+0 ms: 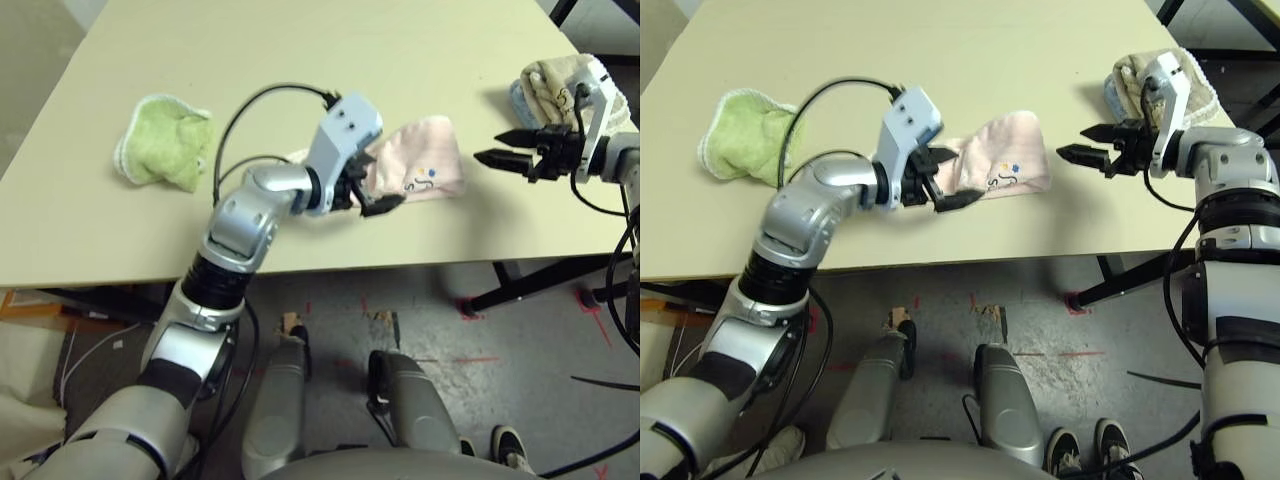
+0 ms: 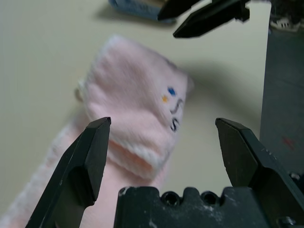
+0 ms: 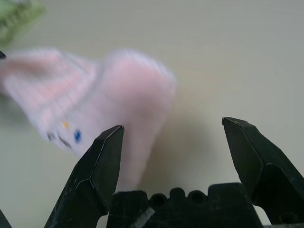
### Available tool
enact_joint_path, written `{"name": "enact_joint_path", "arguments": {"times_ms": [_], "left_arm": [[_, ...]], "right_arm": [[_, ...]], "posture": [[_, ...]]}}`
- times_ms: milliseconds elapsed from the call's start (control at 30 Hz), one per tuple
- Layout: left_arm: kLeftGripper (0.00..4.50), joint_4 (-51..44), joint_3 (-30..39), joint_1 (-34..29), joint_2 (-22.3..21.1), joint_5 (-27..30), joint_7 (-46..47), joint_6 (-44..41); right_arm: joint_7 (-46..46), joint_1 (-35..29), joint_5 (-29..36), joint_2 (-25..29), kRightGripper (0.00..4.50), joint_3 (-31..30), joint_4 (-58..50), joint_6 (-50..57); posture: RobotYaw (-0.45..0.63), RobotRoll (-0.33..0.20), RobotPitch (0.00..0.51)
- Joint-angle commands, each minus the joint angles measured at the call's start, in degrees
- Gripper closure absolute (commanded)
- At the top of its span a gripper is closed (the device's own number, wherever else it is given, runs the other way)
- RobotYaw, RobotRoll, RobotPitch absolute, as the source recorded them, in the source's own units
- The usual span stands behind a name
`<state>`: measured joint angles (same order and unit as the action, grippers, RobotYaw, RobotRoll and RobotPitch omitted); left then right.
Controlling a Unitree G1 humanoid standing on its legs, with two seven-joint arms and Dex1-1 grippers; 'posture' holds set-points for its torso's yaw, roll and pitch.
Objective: Fold the towel and set it aside.
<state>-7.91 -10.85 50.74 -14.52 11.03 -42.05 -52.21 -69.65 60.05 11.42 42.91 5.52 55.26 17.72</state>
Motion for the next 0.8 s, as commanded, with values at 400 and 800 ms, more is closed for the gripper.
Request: {"name": "enact_joint_path", "arguments": {"times_ms": [400,800], "left_arm": [[4.47,19.92,3.89,7.31,10.41,0.90,7.29,12.78],[4.50,41.88,-3.65,4.39,15.83,-6.29,9.87,20.02]], "right_arm": [[7.02,3.62,2.64,-7.15,3.57,4.00,1.44,-0.28],[13.89,0.80,-4.72,-14.45,4.46,-2.66,5.98,-3.78]], "posture": [[0.06,0.000,0.194],[0.06,0.000,0.195]]}}
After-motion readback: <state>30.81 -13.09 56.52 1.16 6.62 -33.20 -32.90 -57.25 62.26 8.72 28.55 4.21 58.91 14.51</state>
